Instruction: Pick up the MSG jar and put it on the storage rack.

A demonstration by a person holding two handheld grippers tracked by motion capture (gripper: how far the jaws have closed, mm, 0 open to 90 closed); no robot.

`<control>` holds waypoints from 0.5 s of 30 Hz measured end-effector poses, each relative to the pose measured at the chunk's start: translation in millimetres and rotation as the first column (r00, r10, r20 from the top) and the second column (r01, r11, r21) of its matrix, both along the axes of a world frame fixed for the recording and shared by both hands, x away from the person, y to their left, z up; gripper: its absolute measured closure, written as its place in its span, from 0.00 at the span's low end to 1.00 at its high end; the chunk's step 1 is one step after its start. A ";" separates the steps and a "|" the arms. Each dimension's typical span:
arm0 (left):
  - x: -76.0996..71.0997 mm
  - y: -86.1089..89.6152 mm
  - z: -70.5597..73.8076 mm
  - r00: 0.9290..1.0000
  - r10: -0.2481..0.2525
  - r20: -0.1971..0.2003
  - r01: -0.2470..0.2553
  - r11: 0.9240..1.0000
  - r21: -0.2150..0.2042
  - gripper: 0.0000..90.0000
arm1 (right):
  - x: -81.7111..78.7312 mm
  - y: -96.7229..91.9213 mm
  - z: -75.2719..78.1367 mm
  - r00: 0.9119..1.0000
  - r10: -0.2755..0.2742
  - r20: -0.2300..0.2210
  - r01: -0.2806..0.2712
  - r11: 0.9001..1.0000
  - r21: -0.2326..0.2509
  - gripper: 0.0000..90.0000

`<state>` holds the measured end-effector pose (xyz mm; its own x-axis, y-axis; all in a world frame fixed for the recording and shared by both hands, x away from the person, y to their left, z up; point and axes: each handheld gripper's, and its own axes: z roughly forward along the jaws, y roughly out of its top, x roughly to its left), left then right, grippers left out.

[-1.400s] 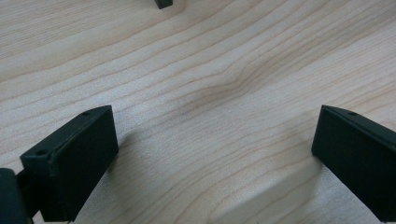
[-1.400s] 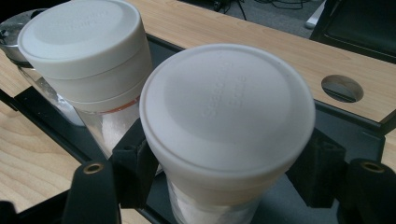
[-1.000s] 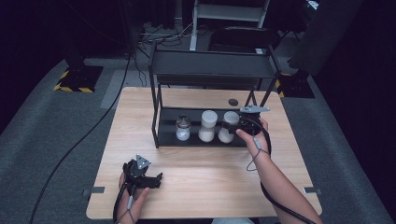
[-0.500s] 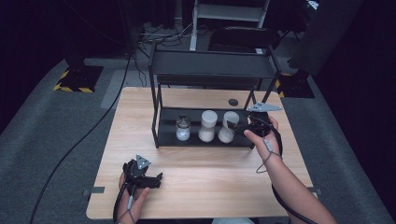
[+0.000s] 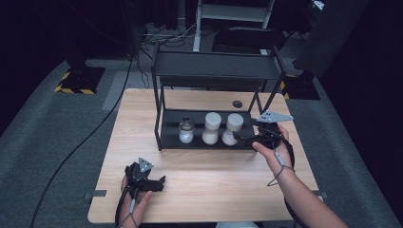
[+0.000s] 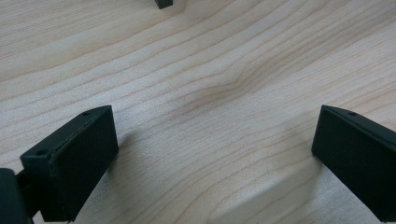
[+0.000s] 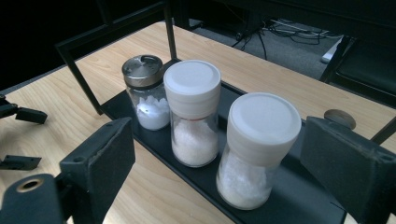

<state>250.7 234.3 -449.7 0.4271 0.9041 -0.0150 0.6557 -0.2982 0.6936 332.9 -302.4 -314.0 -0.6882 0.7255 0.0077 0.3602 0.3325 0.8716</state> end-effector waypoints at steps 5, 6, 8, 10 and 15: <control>0.0 -0.1 0.1 1.000 0.000 0.000 0.000 1.000 0.001 0.00 | -10.0 -5.7 -0.1 1.000 0.008 0.000 -0.008 1.000 -0.001 0.09; 0.0 -0.1 0.1 1.000 0.000 0.000 0.000 1.000 0.001 0.00 | -11.9 -7.4 -0.2 1.000 0.010 -0.001 -0.010 1.000 -0.001 0.09; 0.0 -0.1 0.1 1.000 0.000 0.000 0.000 1.000 0.001 0.00 | -15.7 -10.9 -1.0 1.000 0.015 -0.003 -0.015 1.000 0.002 0.09; 0.0 -0.1 0.1 1.000 0.000 0.000 0.000 1.000 0.001 0.00 | -19.3 -14.5 -1.4 1.000 0.019 -0.009 -0.019 1.000 0.003 0.09; 0.0 -0.2 0.1 1.000 0.001 0.000 -0.001 1.000 0.001 0.00 | -28.0 -20.2 -5.7 1.000 0.017 -0.012 -0.017 1.000 -0.025 0.09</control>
<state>250.6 234.1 -449.6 0.4266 0.9043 -0.0145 0.6562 -0.2984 0.6931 304.9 -322.6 -319.8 -0.7006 0.7136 -0.0022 0.3641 0.3601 0.8589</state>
